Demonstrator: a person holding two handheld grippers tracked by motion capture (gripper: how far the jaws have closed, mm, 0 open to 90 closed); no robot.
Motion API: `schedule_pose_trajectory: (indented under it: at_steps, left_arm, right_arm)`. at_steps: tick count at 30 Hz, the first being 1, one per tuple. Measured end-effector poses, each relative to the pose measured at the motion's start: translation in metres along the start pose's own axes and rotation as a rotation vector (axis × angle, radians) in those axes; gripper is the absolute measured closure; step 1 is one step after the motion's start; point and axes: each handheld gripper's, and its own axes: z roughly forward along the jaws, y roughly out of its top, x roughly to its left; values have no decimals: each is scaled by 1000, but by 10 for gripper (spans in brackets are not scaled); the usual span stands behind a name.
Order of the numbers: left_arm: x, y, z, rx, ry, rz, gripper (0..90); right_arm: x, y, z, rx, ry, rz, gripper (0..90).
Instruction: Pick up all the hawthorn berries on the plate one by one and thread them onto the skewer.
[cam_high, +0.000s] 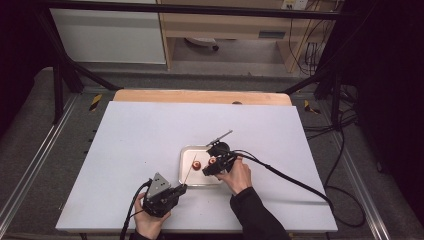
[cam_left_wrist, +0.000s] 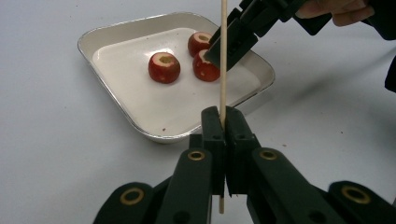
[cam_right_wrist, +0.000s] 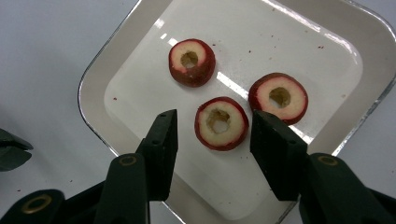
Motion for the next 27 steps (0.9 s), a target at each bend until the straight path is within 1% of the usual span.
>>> schedule_pose_trajectory:
  at_steps: [3, 9, 10, 11, 12, 15, 25, 27]
  left_arm:
    - [0, 0, 1, 7, -2, 4, 884]
    - [-1, 0, 1, 9, -6, 3, 884]
    - [0, -1, 1, 10, -6, 4, 884]
    - [0, -1, 1, 9, -6, 3, 884]
    - [0, -1, 1, 10, -7, 2, 884]
    - [0, -1, 1, 10, -9, 0, 884]
    - [-1, -1, 3, 14, -12, 4, 884]
    - [-2, -1, 3, 13, -12, 4, 884]
  right_arm:
    - [-1, 1, 4, 15, -1, -12, 526]
    - [-1, 6, 10, 30, -10, -5, 531]
    - [-1, 7, 11, 30, -12, -7, 536]
    - [-1, 8, 12, 34, -14, 6, 545]
    - [-1, 8, 13, 32, -15, 2, 553]
    - [1, 9, 15, 49, -19, 10, 589]
    - [1, 9, 16, 67, -20, 31, 598]
    - [1, 9, 16, 67, -23, 29, 599]
